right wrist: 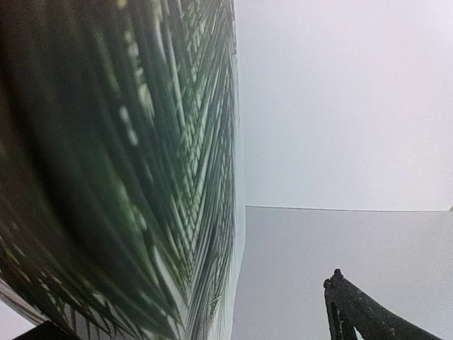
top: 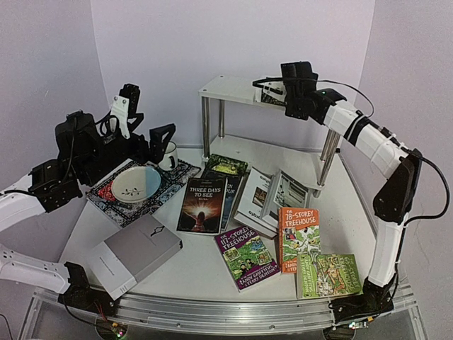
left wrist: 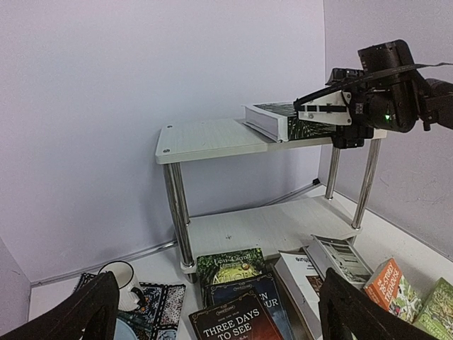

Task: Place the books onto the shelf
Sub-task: Place the book on the shelf, then adjust the book on the shelf.

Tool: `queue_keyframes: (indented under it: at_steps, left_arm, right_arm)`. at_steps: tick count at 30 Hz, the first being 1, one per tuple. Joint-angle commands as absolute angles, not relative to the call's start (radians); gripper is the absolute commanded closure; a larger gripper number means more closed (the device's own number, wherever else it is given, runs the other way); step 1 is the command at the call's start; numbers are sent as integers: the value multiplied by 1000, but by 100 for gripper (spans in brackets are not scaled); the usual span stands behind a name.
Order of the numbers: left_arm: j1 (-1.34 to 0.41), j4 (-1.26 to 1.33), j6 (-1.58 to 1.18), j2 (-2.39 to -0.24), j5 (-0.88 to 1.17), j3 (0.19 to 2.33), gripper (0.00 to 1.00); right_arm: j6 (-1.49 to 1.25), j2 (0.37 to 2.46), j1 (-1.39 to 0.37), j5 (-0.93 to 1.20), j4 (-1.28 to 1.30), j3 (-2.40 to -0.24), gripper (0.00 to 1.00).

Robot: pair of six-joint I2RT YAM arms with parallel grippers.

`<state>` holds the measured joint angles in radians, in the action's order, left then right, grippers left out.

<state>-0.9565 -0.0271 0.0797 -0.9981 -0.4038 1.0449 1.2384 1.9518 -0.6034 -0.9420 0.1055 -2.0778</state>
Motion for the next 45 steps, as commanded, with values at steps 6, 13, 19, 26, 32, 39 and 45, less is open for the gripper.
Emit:
queue_keyframes:
  at_steps: [6,13,19,26,32,39,45]
  left_arm:
    - [-956,-52,103,-1048,-387,1103,0]
    - [-949,-52,89,-1072,-399,1112,0]
    - [-939,-51,86,-1086,-382,1117,0]
    - [-928,-52,82,-1099,-367,1122,0]
    - [-922,-52,78,-1099,-358,1121,0]
    - [-916,-52,75,-1104,-347,1122,0]
    - [-913,-52,65,-1108,-339,1120,0]
  right_arm:
    - [1016,1892,-606,-810,419,-2170,2]
    - [917,1856,-616,-723,448,-2145,2]
    - [828,1837,-623,-602,484,-2145,2]
    - [778,1832,-623,-488,486,-2166,2]
    - [716,1787,-623,-351,486,-2152,2]
    - [654,1709,-623,-217,456,-2079,2]
    - [532,1598,-623,-63,363,-1956,2]
